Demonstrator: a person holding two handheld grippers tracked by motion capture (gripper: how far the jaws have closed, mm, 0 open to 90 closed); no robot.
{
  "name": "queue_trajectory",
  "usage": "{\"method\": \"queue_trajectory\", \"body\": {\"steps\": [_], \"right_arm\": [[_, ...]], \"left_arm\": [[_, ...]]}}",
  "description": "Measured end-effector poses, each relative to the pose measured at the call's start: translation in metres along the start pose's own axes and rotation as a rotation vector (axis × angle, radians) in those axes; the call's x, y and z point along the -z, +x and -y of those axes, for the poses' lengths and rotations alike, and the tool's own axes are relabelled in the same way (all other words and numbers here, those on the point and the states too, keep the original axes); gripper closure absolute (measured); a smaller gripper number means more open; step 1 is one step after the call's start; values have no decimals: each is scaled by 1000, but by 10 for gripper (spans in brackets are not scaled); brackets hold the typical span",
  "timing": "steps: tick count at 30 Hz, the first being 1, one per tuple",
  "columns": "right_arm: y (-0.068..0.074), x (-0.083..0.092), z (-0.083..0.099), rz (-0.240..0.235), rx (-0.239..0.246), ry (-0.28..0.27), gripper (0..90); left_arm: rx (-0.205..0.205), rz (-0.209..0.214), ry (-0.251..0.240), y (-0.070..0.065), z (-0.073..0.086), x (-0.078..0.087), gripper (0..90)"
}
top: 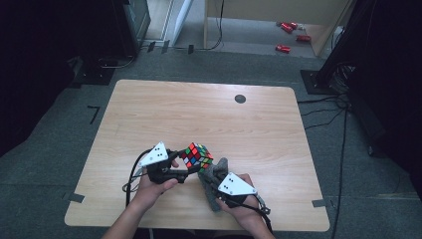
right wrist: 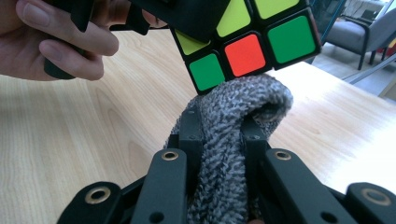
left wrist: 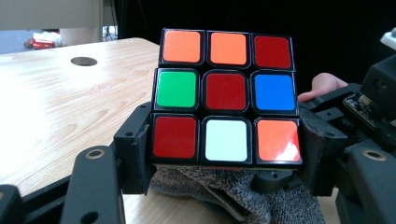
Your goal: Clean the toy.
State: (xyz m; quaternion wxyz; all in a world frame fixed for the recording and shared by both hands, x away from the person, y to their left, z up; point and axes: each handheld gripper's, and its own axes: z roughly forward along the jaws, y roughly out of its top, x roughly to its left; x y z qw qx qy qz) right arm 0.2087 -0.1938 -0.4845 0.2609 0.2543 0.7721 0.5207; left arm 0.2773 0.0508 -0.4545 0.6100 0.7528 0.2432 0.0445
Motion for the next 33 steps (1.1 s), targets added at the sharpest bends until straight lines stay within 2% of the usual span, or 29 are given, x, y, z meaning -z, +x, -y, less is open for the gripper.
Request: {"method": "queue_trajectory", "body": {"steps": [7,14,17,22,26,30,33], "right_arm": [[-15,8,-3,68,-52,-29,761],[3,-4,1,7,-7,8,756],[1,-2,-1,15,-6,1,755],[-13,6,-2,56,-63,-29,755],[-7,1,1,39,-55,-12,753],[4,-5,2,0,-10,6,750],[0,-2,-1,16,4,0,748]], "left_arm": [[-37,-2,18,-5,1,-4,346],[-28,-10,10,-4,0,-2,345],[-29,-9,4,-4,0,-2,346],[-55,-11,18,-7,2,-4,346],[-49,-19,19,-7,1,-5,346],[-41,-21,12,-5,1,-2,346],[-37,-20,8,-6,1,-2,346]]}}
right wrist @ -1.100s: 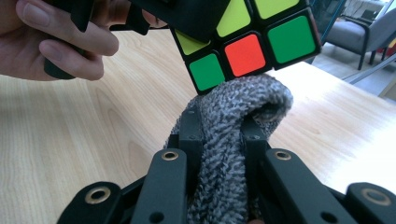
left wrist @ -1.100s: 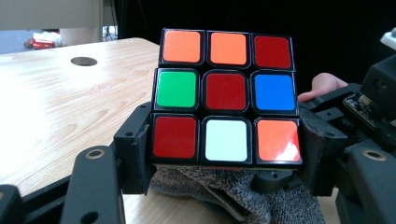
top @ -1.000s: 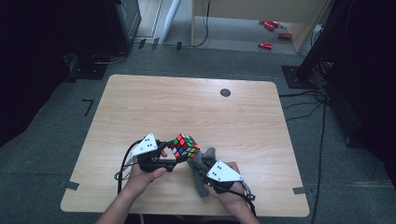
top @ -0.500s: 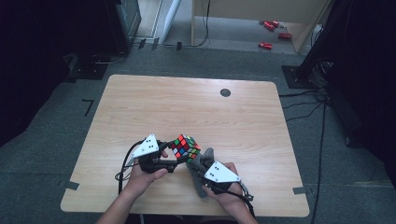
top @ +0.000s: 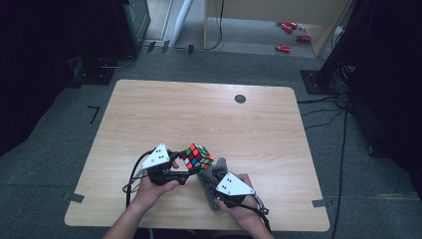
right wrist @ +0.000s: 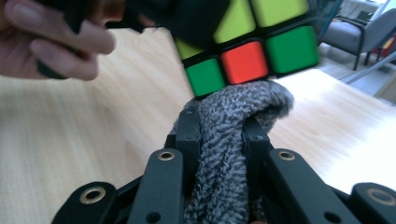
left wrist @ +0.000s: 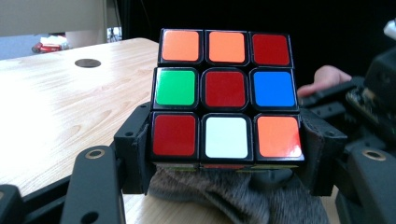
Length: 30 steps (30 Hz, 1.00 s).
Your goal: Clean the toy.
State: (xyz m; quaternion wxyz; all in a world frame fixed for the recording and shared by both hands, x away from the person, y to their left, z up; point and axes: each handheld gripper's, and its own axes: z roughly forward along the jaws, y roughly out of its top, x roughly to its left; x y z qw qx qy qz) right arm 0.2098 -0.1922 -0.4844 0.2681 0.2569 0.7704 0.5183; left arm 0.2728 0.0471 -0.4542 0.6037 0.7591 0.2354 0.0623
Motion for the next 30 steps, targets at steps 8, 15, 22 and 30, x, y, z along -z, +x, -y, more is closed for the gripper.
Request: {"method": "queue_trajectory", "body": {"steps": [8,15,22,30], "right_arm": [[-10,5,2,19,-62,-13,745],[3,-4,4,-26,-26,12,735],[-12,5,2,21,-64,-20,728],[7,-4,3,-36,13,18,723]], "left_arm": [[-10,-1,14,-2,2,-4,347],[5,-1,8,1,2,-2,347],[-21,-4,22,-2,2,-5,346],[-11,-11,6,0,0,-2,347]]}}
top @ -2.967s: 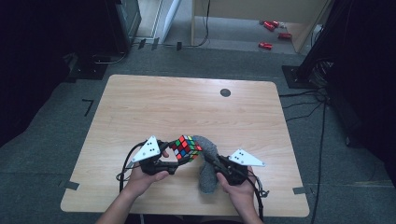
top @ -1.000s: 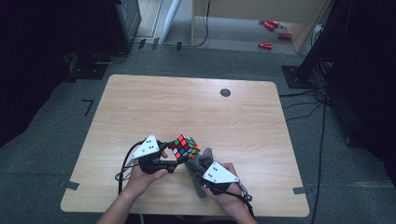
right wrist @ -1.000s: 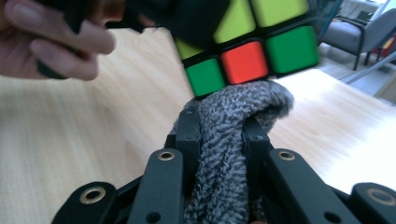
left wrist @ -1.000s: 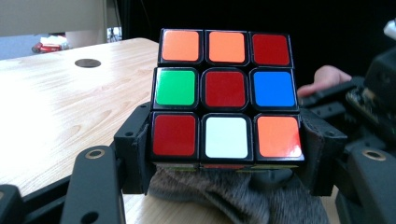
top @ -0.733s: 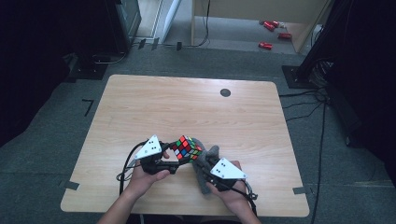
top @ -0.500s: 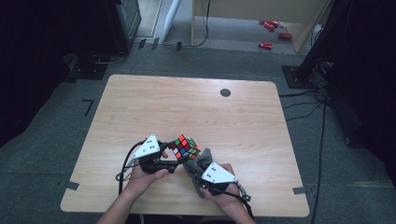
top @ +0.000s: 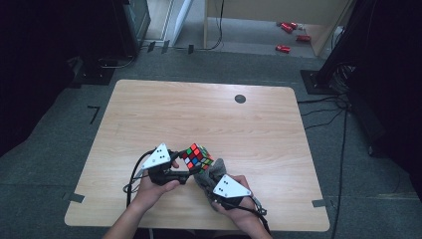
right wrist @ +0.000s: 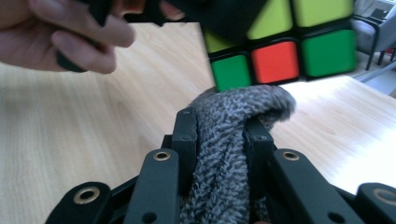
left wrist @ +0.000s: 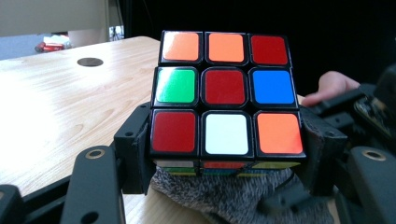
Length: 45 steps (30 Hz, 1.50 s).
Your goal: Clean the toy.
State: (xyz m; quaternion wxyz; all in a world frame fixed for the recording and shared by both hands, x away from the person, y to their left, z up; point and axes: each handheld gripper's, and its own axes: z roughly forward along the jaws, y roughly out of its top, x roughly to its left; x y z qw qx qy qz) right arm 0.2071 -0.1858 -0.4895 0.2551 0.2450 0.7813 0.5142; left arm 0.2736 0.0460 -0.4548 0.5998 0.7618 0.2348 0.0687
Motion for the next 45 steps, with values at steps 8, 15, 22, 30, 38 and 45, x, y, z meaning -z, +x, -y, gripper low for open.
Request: {"method": "queue_trajectory", "body": {"steps": [8,15,22,30,38,45], "right_arm": [[-17,9,0,48,-74,-37,721],[2,0,0,-3,7,2,717],[-18,12,-1,50,-71,-43,717],[5,-3,1,-33,-67,-11,715],[9,-8,0,-147,-316,-79,714],[-4,-3,2,-122,-579,-145,742]], "left_arm": [[-22,-1,16,-3,1,-3,347],[-8,2,0,-1,0,0,347],[-17,-3,12,-2,1,-3,347],[-8,-4,-7,-1,0,0,347],[-2,-38,-71,-8,4,-8,346],[22,-57,-145,-18,8,-14,347]]}}
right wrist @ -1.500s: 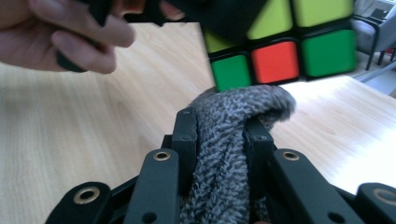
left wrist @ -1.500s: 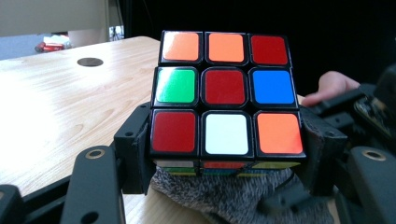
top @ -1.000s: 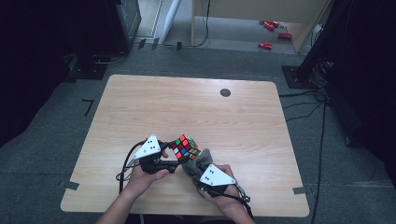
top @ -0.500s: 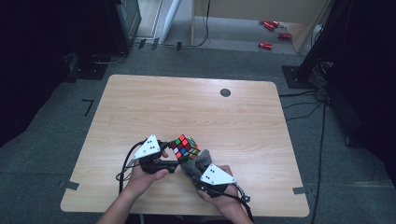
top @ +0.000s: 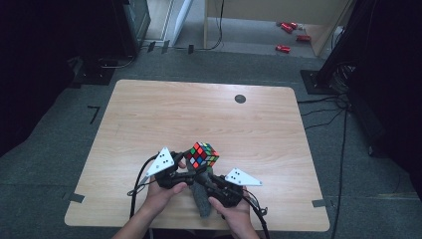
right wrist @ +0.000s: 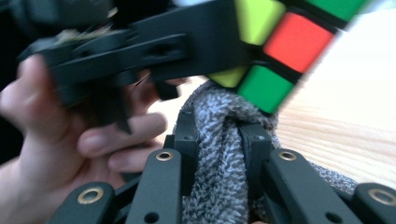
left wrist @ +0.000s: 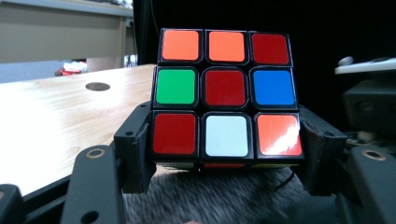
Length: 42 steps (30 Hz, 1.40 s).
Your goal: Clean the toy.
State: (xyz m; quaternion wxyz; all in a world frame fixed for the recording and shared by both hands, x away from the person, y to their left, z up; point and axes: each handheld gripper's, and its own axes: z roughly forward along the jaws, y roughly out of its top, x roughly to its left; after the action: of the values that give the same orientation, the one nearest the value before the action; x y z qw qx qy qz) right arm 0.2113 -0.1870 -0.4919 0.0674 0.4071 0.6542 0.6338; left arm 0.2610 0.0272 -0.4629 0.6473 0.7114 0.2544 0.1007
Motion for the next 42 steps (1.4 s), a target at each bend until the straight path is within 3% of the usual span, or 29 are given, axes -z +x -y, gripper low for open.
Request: {"method": "queue_trajectory", "body": {"steps": [4,6,10,13,17,19,22,23,24,26,29,31,33,35,38,42], "right_arm": [[-6,1,2,39,-53,-14,745],[-6,0,3,29,-72,-15,745],[0,-2,3,-9,-52,-14,743],[-3,0,2,15,-23,-10,739],[-18,9,-3,154,49,-4,725],[-28,18,-9,257,140,-4,718],[-45,30,-18,373,200,15,707],[-45,30,-18,373,200,15,707],[-59,37,-22,433,198,43,701],[-70,41,-21,490,207,84,695],[-85,43,-16,510,182,152,652],[-90,43,-14,525,180,178,539],[-92,46,-17,563,192,179,406],[-93,53,-25,567,201,132,317],[-89,60,-34,535,232,72,246],[-74,53,-33,448,307,62,212]], "left_arm": [[3,-5,-1,-2,0,-1,347],[15,-8,8,-1,1,-2,347],[13,-23,25,0,2,-2,347],[21,-32,6,3,-1,1,347],[36,-59,-3,12,-5,8,347],[50,-73,0,17,-5,11,347],[66,-83,6,23,-6,13,347],[66,-83,6,23,-6,13,347],[70,-81,14,25,-6,13,347],[67,-80,28,25,-5,12,347],[72,-80,48,25,-4,10,347],[75,-77,59,26,-4,9,347],[80,-78,69,26,-4,9,347],[88,-79,76,27,-3,9,347],[94,-77,85,29,-3,8,347],[101,-71,94,28,-4,8,347]]}}
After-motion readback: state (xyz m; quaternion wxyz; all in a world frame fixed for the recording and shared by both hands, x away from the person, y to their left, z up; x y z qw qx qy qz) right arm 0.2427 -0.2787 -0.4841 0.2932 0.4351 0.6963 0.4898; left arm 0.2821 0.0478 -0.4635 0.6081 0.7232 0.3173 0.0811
